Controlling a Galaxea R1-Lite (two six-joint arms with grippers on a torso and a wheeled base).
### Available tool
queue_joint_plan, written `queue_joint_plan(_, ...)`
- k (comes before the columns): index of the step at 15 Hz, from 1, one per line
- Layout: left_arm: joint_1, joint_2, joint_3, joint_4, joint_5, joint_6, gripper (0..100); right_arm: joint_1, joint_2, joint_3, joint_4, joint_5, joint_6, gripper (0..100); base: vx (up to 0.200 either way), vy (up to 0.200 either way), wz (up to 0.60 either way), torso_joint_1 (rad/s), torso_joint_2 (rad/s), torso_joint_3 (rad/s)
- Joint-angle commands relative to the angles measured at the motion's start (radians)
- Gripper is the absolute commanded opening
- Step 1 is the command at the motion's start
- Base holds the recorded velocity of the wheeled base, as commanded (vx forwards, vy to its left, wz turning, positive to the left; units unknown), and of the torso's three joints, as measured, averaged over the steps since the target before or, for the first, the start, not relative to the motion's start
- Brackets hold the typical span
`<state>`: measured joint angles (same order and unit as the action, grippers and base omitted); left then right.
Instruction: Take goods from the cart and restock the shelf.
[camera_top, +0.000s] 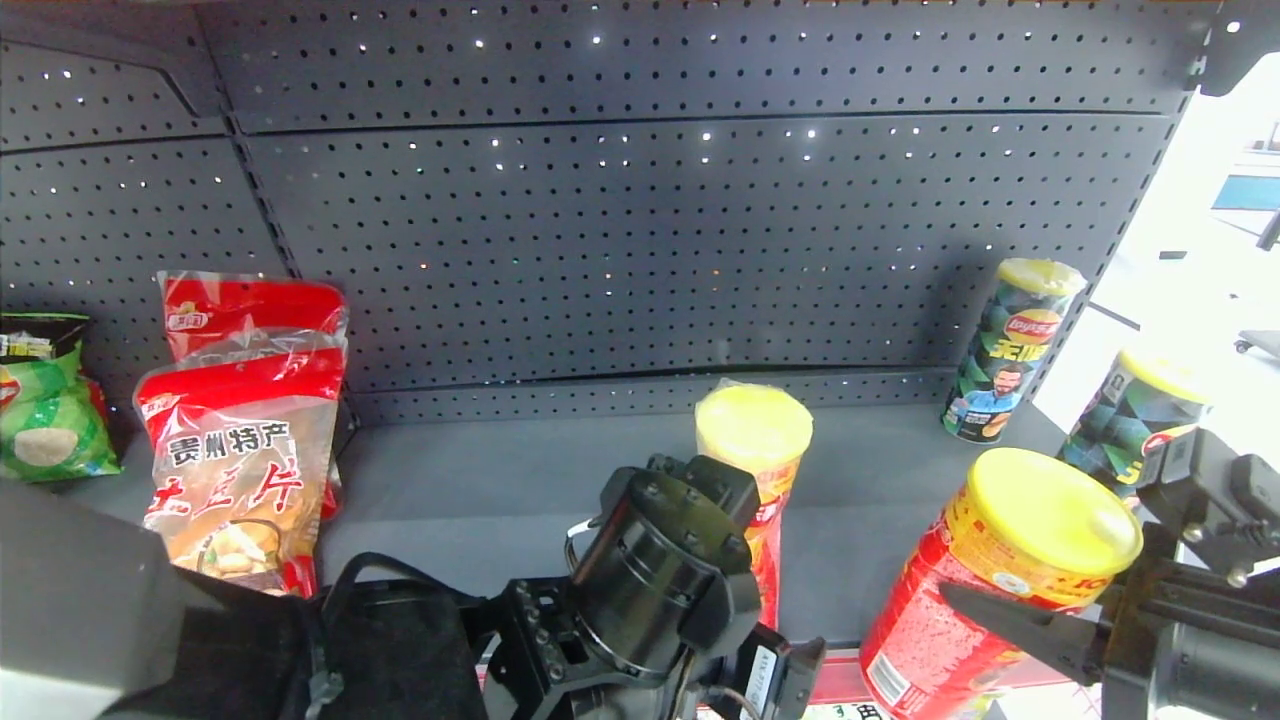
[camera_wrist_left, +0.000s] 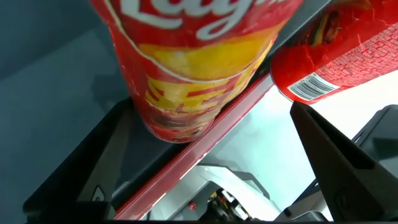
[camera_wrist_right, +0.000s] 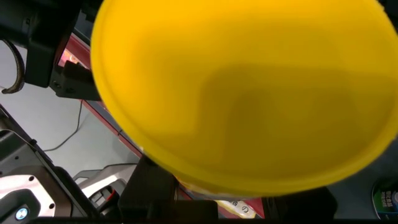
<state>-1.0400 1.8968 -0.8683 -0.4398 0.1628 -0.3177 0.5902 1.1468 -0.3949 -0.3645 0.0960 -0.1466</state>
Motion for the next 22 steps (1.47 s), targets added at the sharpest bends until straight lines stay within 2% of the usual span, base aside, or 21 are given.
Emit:
queue_joint_plan(1,-0.003,-0.001,0.003,0.0,0.001,-0.001,100,0.0,0.002,0.001,-0.001,0.001,-0.001,0,0.0,0.0,0.0,0.0,0.0,0.0)
queue_joint_plan(7,-0.029,0.001,0.005,0.001,0.009,-0.003,100,0.0,0.001,0.002,-0.001,0.001,-0.001,0,0.0,0.0,0.0,0.0,0.0,0.0)
queue_joint_plan(15,-0.018,-0.041,0.025,0.019,0.052,-0.001,100,0.002,-0.001,0.002,-0.001,0.001,-0.001,0,0.0,0.0,0.0,0.0,0.0,0.0)
queue_joint_plan(22,-0.017,-0.058,-0.011,0.018,0.055,-0.001,100,0.002,-0.007,0.01,-0.001,-0.001,-0.001,0,0.0,0.0,0.0,0.0,0.0,0.0)
